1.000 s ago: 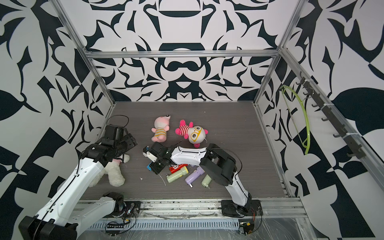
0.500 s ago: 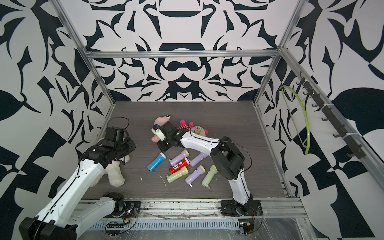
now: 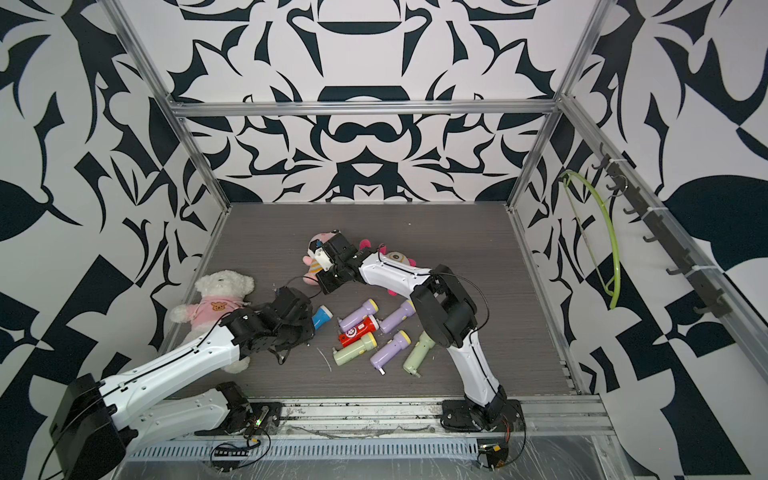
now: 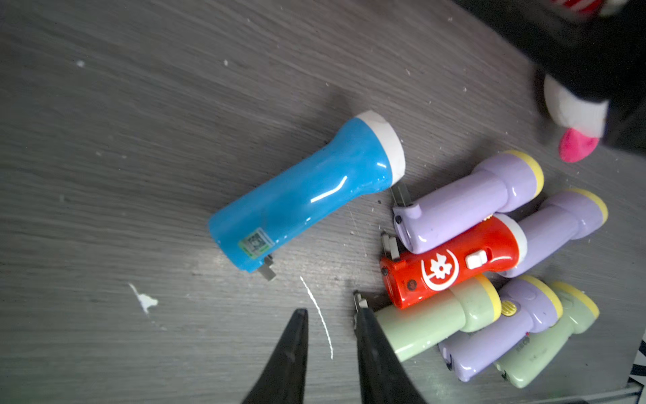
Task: Close the plug at the bottom of the flashlight
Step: Adjust the flashlight at the center of the board.
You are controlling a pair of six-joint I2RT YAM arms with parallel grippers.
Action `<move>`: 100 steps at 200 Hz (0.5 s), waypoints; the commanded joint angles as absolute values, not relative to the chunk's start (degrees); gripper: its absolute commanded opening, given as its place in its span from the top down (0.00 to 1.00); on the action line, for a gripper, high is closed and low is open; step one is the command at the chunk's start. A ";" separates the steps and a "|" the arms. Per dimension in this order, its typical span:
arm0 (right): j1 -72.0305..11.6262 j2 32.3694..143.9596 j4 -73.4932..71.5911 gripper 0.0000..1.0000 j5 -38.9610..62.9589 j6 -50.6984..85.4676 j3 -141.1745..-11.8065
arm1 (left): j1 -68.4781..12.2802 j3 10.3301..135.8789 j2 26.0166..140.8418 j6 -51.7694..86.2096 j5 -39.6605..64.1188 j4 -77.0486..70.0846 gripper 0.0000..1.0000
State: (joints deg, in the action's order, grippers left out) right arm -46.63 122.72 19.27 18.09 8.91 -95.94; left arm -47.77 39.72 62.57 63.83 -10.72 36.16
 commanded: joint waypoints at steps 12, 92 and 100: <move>-46.82 121.85 17.72 1.00 22.98 9.31 -96.32 | -50.77 37.41 67.95 71.53 -12.60 32.19 0.72; -47.03 122.95 19.09 1.00 25.93 9.14 -95.08 | -51.01 34.82 73.58 76.55 -12.83 26.02 0.74; -47.29 122.95 19.12 1.00 25.84 9.05 -94.80 | -50.91 34.32 73.54 77.09 -13.30 26.10 0.74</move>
